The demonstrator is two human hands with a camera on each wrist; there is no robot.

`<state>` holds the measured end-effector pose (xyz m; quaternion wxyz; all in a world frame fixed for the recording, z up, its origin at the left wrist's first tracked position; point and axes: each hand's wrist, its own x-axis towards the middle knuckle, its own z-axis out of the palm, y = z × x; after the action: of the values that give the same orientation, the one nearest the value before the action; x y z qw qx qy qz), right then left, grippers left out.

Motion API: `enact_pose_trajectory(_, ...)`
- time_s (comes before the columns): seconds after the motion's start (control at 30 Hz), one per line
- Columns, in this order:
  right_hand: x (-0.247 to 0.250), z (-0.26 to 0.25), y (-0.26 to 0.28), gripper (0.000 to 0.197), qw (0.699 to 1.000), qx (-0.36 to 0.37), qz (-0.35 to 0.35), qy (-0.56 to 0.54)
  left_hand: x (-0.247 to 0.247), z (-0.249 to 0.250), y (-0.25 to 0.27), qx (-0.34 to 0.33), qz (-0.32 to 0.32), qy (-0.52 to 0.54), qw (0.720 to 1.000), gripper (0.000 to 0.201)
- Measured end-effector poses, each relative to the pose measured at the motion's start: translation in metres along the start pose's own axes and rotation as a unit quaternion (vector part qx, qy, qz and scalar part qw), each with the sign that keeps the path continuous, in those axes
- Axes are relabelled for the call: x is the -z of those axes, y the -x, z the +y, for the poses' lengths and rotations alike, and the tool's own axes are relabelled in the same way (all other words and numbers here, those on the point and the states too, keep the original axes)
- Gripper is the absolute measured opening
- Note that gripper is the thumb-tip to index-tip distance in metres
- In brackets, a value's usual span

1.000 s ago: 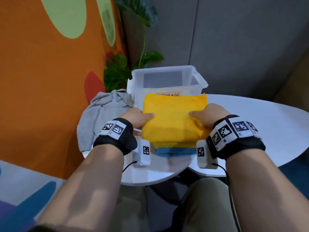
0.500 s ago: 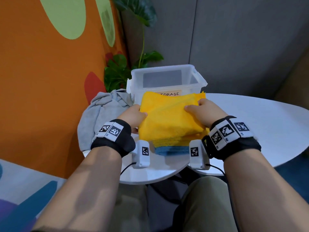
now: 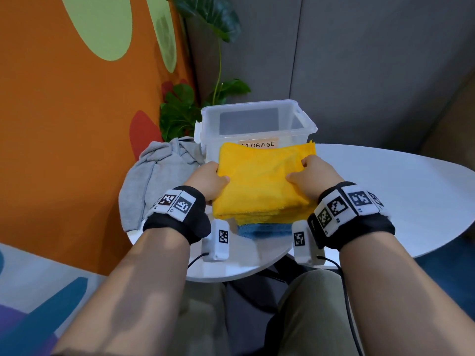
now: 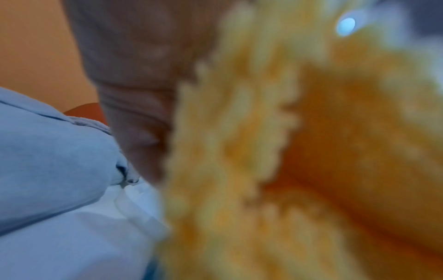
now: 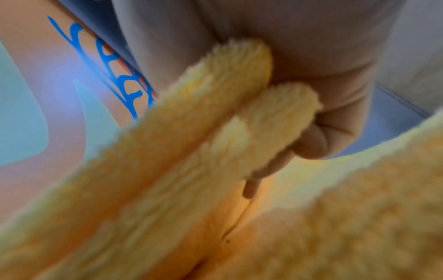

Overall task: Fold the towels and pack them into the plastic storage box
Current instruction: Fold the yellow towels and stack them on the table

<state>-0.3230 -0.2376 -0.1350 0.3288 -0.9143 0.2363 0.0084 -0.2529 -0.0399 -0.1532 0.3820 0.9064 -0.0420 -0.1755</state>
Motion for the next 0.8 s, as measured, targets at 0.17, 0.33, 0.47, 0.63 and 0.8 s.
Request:
enact_pose_trajectory(0.17,0.014,0.0,-0.003,0.046,0.982,0.038,0.135,-0.123,0.0,0.017,0.003,-0.089,0.04,0.08,0.992,0.032)
enact_pose_trajectory(0.33,0.013,0.012,-0.006,0.046,0.992,-0.005,0.125,-0.029,-0.013,0.017,0.003,-0.064,-0.01,0.119,0.991,0.051)
enact_pose_trajectory(0.47,0.001,0.02,-0.008,0.04,0.996,-0.041,0.039,0.073,-0.02,0.01,0.001,-0.088,0.008,0.026,0.996,0.052)
enact_pose_trajectory(0.63,0.006,0.016,-0.011,0.035,0.991,-0.041,0.035,0.124,-0.02,0.008,-0.004,-0.135,0.049,-0.024,0.989,0.019)
enact_pose_trajectory(0.8,0.009,0.006,-0.007,0.04,0.986,-0.065,0.084,0.131,-0.017,0.009,-0.006,-0.136,0.047,-0.092,0.985,0.026)
